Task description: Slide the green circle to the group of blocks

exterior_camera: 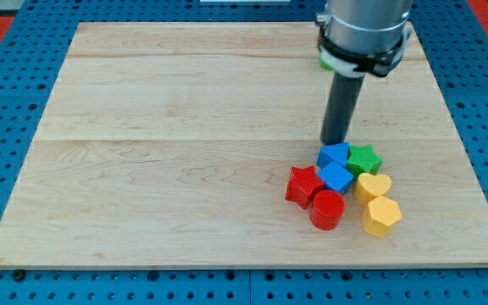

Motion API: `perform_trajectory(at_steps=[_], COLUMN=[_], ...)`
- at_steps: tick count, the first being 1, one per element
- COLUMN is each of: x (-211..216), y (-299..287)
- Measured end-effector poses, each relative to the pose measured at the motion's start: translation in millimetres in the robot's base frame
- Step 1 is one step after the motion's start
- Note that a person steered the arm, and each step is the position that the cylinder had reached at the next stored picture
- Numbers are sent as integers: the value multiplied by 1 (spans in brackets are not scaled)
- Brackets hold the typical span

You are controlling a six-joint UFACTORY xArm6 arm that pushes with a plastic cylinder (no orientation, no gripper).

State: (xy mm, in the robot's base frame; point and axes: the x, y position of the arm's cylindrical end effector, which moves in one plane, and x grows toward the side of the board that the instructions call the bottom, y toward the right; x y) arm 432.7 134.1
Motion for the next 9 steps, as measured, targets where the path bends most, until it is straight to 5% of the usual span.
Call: perform_trajectory(at_steps=[1, 3, 9], x=[-52, -169, -124], y=[66, 61, -103])
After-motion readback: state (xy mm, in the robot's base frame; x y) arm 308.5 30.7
